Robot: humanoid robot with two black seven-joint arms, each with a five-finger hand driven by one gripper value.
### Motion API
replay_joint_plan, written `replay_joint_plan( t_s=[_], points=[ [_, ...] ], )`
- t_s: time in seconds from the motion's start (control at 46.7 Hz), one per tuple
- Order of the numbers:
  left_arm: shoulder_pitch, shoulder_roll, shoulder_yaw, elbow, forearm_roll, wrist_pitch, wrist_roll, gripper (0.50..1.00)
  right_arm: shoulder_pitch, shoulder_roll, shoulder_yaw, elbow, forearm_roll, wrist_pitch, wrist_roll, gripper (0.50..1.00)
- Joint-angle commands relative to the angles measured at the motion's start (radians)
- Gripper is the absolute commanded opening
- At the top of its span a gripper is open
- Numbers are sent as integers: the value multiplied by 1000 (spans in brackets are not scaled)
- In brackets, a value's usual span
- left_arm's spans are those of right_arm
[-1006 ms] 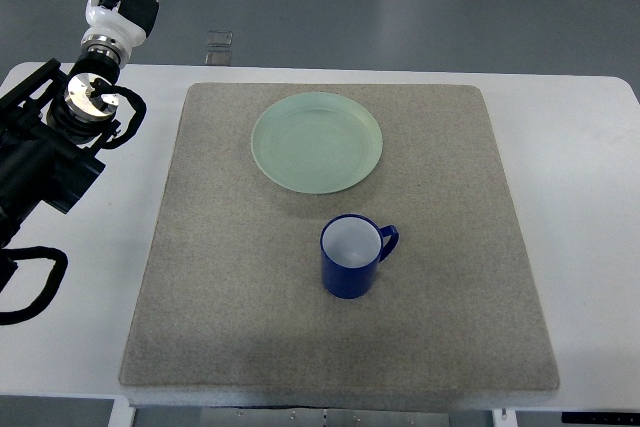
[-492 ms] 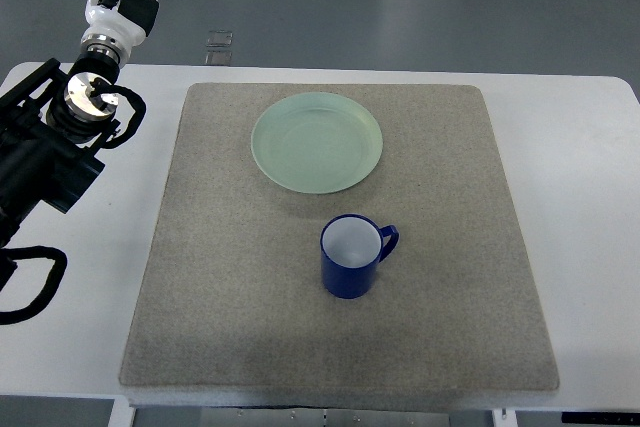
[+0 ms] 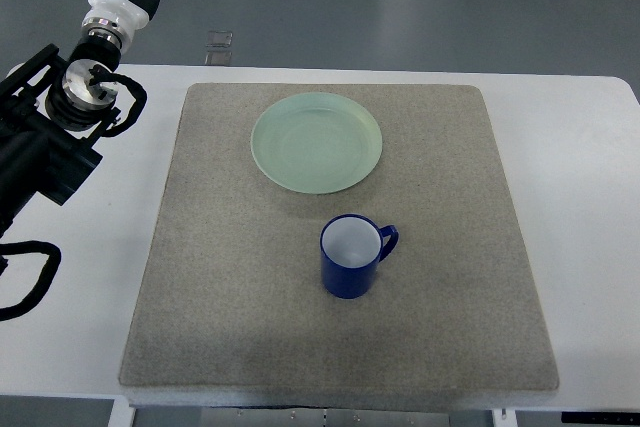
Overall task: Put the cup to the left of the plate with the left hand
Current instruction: 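Swing the left hand down and forward over the mat beside the plate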
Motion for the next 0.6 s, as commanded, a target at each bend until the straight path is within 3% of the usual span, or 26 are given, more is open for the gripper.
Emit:
replay_joint_plan(
  t_s=[0.0,0.321,0.578],
  points=[
    [9,25,12,-76,0,-2,0,996,0,0,0,0,0,0,1,932],
    [26,32,41,-237,100,-12,3,996,0,0,0,0,0,0,0,932],
    [-22,87,249,-309,112,-43,3,996,0,0,0,-1,0,0,0,932]
  ],
)
